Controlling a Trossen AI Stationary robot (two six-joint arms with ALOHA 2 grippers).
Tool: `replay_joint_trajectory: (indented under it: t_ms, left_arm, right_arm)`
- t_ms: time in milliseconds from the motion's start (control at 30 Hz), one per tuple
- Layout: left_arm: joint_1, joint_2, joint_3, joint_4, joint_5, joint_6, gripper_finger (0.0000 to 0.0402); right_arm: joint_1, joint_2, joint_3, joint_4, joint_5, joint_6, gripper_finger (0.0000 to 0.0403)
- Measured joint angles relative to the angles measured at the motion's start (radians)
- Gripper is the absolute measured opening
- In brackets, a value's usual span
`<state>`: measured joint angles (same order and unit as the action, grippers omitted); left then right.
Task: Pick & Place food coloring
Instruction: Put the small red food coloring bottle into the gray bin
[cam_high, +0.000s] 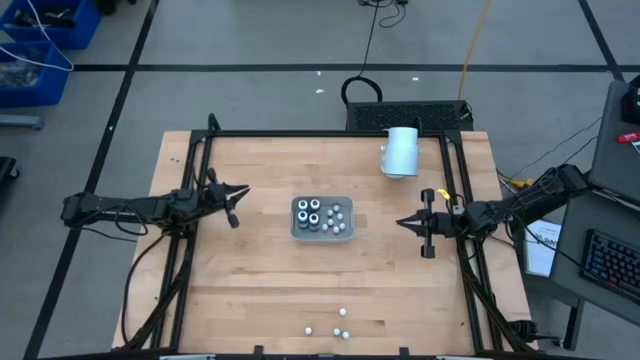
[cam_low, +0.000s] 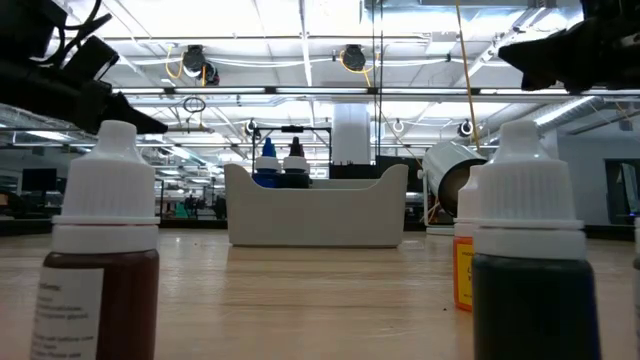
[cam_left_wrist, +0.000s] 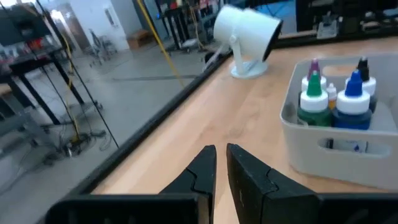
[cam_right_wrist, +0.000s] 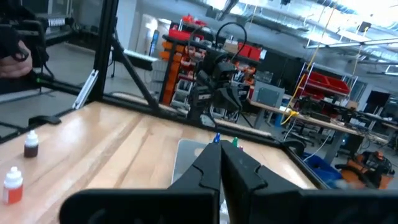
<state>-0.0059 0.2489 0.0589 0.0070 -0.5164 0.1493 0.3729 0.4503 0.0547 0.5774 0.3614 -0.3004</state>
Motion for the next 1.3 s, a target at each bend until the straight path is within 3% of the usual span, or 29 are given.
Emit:
replay_joint_trajectory:
  t_ms: [200, 367, 467, 667, 800, 967, 1167, 1300]
  left_arm:
    - [-0.042, 0.063, 0.067, 0.019, -0.002, 0.049, 0.0047]
    - [-0.150, 0.280, 0.222, 0.011, 0.014, 0.018, 0.0046]
    - [-0.243, 0.471, 0.377, -0.048, 0.000, -0.037, 0.0046]
    - [-0.407, 0.928, 0.738, -0.356, -0.020, -0.200, 0.0046]
    - [-0.485, 1.227, 1.002, -0.570, 0.074, -0.332, 0.0047]
    - [-0.568, 1.564, 1.343, -0.789, 0.215, -0.360, 0.0047]
    - [-0.631, 1.839, 1.715, -0.889, 0.418, -0.368, 0.0052]
    - [-0.658, 1.930, 1.892, -0.935, 0.449, -0.364, 0.0097]
  right_arm:
    - [0.000, -0.001, 0.000, 0.046, 0.000, 0.000, 0.0000]
    - [0.000, 0.000, 0.000, 0.091, 0.000, -0.030, 0.0000]
    - [0.000, 0.000, 0.000, 0.124, 0.000, -0.064, 0.0000]
    - [0.000, 0.000, 0.000, 0.122, 0.000, -0.059, 0.0000]
    - [0.000, 0.000, 0.000, 0.122, 0.000, -0.055, 0.0000]
    - [0.000, 0.002, 0.000, 0.095, -0.001, -0.001, 0.0000]
    - [0.000, 0.004, 0.000, 0.028, -0.001, 0.056, 0.0000]
    - [0.000, 0.003, 0.000, 0.031, -0.001, 0.056, 0.0000]
